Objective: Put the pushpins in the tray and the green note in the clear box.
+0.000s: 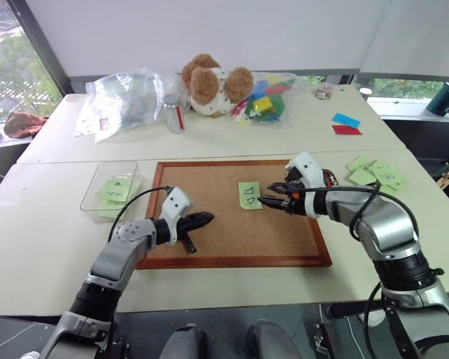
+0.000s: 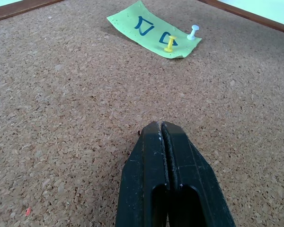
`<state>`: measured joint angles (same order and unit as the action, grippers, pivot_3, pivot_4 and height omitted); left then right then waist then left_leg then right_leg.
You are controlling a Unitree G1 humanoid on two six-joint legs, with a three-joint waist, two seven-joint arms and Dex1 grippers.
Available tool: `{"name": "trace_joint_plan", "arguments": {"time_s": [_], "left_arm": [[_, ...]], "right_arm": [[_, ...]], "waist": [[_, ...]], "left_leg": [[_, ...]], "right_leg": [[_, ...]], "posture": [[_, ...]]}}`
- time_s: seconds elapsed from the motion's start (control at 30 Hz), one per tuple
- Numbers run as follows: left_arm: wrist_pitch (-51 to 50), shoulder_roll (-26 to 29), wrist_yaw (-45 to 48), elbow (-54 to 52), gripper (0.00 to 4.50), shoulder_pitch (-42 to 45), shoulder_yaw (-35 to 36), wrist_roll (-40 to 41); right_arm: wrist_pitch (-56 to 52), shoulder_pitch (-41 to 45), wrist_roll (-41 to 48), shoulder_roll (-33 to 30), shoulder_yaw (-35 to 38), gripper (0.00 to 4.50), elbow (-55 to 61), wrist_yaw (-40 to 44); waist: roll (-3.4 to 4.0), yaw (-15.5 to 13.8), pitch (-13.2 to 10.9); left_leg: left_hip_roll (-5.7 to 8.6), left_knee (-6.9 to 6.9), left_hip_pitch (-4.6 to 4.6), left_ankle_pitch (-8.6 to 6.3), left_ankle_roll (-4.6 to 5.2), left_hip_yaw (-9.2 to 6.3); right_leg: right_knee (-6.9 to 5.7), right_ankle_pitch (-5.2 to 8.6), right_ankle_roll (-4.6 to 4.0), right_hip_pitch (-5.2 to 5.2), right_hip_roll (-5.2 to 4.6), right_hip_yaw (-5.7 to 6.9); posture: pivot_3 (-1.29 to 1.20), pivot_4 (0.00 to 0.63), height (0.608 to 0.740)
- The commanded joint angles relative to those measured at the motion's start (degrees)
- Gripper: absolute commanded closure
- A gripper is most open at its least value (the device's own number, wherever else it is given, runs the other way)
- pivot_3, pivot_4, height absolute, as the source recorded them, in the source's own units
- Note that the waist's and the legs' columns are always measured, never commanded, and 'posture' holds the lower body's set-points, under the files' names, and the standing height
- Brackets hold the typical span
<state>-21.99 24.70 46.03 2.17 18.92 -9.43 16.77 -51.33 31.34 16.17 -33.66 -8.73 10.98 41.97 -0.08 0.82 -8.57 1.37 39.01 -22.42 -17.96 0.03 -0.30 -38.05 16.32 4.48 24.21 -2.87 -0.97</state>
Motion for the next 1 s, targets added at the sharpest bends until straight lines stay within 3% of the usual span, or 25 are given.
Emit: {"name": "trace_joint_plan", "arguments": {"time_s": [0.03,0.4,0.5,0.6,1.0], "left_arm": [[-2.3,0.9,-0.2,2.0,4.48,-1.9,-0.8,-1.8],[-2.5,1.2,-0.6,1.0,4.48,-2.7,-0.6,-1.7],[-2.6,1.2,-0.8,0.9,4.48,-2.7,-0.5,-1.7],[-2.5,1.2,-0.8,0.9,4.48,-2.9,-0.6,-1.7],[-2.5,1.1,-0.5,1.6,4.48,-3.2,-1.4,-2.1]], "right_arm": [[2.8,-0.4,-1.2,0.7,-1.4,2.23,-0.7,-0.4],[5.1,0.0,-2.3,2.4,-2.5,2.23,-5.3,-0.8],[5.1,0.1,-2.3,2.6,-2.5,3.10,-5.5,-0.8],[4.6,0.6,-2.1,2.7,-2.2,4.48,-5.2,-0.9],[-0.3,3.2,1.0,-0.1,2.8,4.48,1.1,-0.4]], "waist": [[0.00,0.0,0.0],[0.00,0.1,0.0],[0.00,0.1,0.0],[0.00,0.1,0.0],[0.00,0.1,0.0]], "left_leg": [[0.00,0.00,0.00,0.00,0.00,0.00],[0.00,0.00,0.00,0.00,0.00,0.00],[0.00,0.00,0.00,0.00,0.00,0.00],[0.00,0.00,0.00,0.00,0.00,0.00],[0.00,-0.04,0.00,0.00,0.00,0.00]], "right_leg": [[0.00,0.00,0.00,0.00,0.00,0.00],[0.00,0.00,0.00,0.00,0.01,0.00],[0.00,0.00,0.00,0.00,0.01,0.01],[0.00,0.00,0.00,0.00,0.01,0.00],[0.02,0.00,0.00,0.02,0.00,0.00]], "posture": [[0.00,0.150,0.740],[0.00,0.150,0.740],[0.00,0.150,0.740],[0.00,0.150,0.740],[0.00,0.150,0.740]]}}
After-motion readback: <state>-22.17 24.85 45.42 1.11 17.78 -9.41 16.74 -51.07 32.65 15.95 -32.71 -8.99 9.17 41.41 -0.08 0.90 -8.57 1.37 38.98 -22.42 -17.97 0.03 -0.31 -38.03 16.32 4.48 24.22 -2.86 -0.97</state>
